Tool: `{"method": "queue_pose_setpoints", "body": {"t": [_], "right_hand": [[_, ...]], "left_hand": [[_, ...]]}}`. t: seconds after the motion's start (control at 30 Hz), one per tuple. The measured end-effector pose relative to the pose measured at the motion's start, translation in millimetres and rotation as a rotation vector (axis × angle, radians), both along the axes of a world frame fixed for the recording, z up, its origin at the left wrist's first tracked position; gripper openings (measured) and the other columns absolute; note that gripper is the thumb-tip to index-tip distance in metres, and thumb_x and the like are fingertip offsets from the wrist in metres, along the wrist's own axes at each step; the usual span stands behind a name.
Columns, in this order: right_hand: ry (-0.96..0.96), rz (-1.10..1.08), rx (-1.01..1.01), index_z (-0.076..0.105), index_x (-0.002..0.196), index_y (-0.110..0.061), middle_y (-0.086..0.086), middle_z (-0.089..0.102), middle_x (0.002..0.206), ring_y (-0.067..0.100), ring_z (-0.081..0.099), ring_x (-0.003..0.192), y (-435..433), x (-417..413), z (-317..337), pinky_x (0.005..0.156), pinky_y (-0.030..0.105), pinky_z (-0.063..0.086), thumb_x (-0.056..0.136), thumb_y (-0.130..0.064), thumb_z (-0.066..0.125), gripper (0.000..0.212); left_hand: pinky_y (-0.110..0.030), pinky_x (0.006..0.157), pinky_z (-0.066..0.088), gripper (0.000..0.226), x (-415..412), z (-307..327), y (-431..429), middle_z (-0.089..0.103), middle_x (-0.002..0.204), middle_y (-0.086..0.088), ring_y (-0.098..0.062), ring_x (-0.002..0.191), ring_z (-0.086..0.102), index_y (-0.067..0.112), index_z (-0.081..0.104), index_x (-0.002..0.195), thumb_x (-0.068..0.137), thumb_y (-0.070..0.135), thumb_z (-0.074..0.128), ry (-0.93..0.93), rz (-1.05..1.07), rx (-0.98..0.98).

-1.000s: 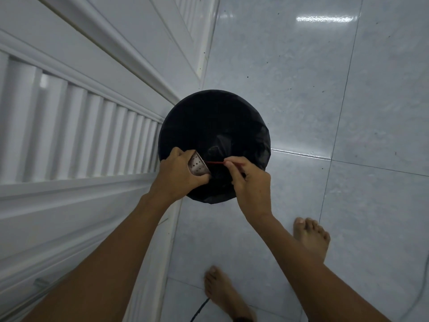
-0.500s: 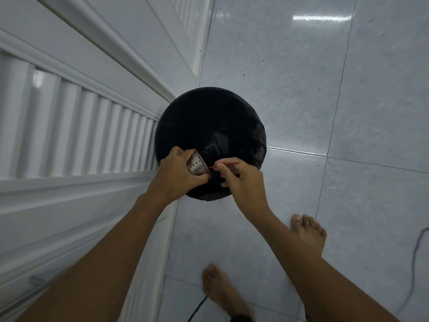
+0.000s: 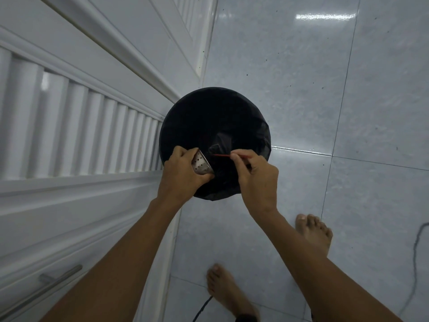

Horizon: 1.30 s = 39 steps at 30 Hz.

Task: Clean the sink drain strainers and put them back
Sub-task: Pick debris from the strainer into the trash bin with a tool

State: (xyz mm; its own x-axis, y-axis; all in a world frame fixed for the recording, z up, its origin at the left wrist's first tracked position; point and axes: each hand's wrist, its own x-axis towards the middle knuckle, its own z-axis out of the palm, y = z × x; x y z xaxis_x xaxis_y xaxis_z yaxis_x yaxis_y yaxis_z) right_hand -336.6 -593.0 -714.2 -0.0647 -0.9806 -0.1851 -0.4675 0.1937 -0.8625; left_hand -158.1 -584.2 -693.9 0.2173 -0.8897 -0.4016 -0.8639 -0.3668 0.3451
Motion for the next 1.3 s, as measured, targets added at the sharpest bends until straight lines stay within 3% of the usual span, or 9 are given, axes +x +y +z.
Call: {"method": "queue_pose_setpoints", "body": {"t": [0.13, 0.3, 0.4, 0.57, 0.7, 0.8, 1.0, 1.2, 1.3], "right_hand": [[-0.122, 0.163, 0.071, 0.075, 0.111, -0.021, -0.007, 0.075, 0.101, 0.006, 0.068, 0.091, 7, 8, 3, 0.09, 0.011, 0.051, 0.097, -0.028, 0.064, 0.019], [0.081, 0.083, -0.039, 0.074, 0.112, -0.019, -0.003, 0.074, 0.097, 0.008, 0.065, 0.088, 3, 7, 3, 0.085, 0.018, 0.054, 0.098, -0.027, 0.064, 0.018], [-0.02, 0.171, 0.013, 0.075, 0.11, -0.021, -0.004, 0.075, 0.098, 0.007, 0.066, 0.089, 0, 11, 4, 0.088, 0.017, 0.053, 0.098, -0.027, 0.065, 0.017], [0.009, 0.037, 0.019, 0.074, 0.114, -0.017, -0.001, 0.075, 0.103, 0.009, 0.067, 0.094, -2, 6, 1, 0.093, 0.016, 0.05, 0.098, -0.024, 0.064, 0.02], [-0.02, 0.083, -0.075, 0.074, 0.111, -0.019, -0.005, 0.074, 0.102, 0.002, 0.064, 0.092, 0, 7, 2, 0.088, 0.014, 0.053, 0.097, -0.024, 0.066, 0.017], [-0.005, 0.242, -0.033, 0.076, 0.112, -0.019, -0.004, 0.076, 0.104, 0.005, 0.066, 0.094, 2, 15, 0, 0.093, 0.019, 0.054, 0.096, -0.023, 0.067, 0.019], [0.052, 0.051, -0.091, 0.074, 0.112, -0.016, -0.001, 0.075, 0.104, 0.006, 0.064, 0.095, 2, 18, -3, 0.093, 0.005, 0.04, 0.097, -0.02, 0.066, 0.017], [0.019, 0.229, -0.065, 0.076, 0.112, -0.017, -0.001, 0.077, 0.103, 0.011, 0.069, 0.093, 12, 30, -3, 0.091, 0.0, 0.037, 0.095, -0.02, 0.067, 0.019], [0.032, 0.14, -0.058, 0.076, 0.112, -0.016, -0.001, 0.077, 0.103, 0.006, 0.067, 0.093, 8, 27, -5, 0.089, -0.004, 0.036, 0.095, -0.018, 0.068, 0.019]], "left_hand": [[-0.044, 0.097, 0.054, 0.082, -1, 1, 0, 0.051, 0.124, -0.006, -0.025, 0.107, 0.058, 0.014, 0.056, 0.14, 0.071, 0.042, 0.09, -0.004, -0.029, -0.044], [-0.047, 0.098, 0.052, 0.08, -2, 1, 1, 0.051, 0.123, -0.009, -0.027, 0.108, 0.056, 0.013, 0.058, 0.138, 0.069, 0.034, 0.092, -0.046, -0.069, -0.08], [-0.046, 0.101, 0.051, 0.082, 0, -1, 0, 0.05, 0.127, -0.009, -0.027, 0.112, 0.054, 0.012, 0.056, 0.141, 0.07, 0.032, 0.092, -0.02, -0.042, -0.067], [-0.022, 0.098, 0.047, 0.08, -2, -3, -1, 0.048, 0.129, -0.003, -0.013, 0.113, 0.052, 0.014, 0.054, 0.141, 0.072, 0.029, 0.091, 0.127, 0.043, -0.073], [-0.017, 0.093, 0.043, 0.073, 8, -5, -4, 0.051, 0.132, -0.002, -0.012, 0.113, 0.053, 0.02, 0.055, 0.136, 0.073, 0.03, 0.09, 0.189, 0.171, -0.026], [-0.022, 0.098, 0.044, 0.073, 10, -4, -1, 0.053, 0.131, 0.0, -0.012, 0.116, 0.054, 0.022, 0.054, 0.136, 0.073, 0.03, 0.09, 0.261, 0.182, -0.013], [-0.036, 0.106, 0.049, 0.072, 10, -4, -2, 0.056, 0.13, -0.001, -0.017, 0.12, 0.055, 0.019, 0.054, 0.135, 0.073, 0.027, 0.091, 0.252, 0.212, -0.029], [-0.027, 0.098, 0.048, 0.074, 8, -5, -1, 0.053, 0.132, -0.005, -0.018, 0.117, 0.056, 0.018, 0.054, 0.137, 0.074, 0.035, 0.089, 0.24, 0.216, -0.026], [-0.034, 0.101, 0.051, 0.072, 13, -6, 4, 0.055, 0.13, -0.005, -0.019, 0.116, 0.058, 0.019, 0.056, 0.135, 0.073, 0.034, 0.09, 0.221, 0.202, 0.017]]}}
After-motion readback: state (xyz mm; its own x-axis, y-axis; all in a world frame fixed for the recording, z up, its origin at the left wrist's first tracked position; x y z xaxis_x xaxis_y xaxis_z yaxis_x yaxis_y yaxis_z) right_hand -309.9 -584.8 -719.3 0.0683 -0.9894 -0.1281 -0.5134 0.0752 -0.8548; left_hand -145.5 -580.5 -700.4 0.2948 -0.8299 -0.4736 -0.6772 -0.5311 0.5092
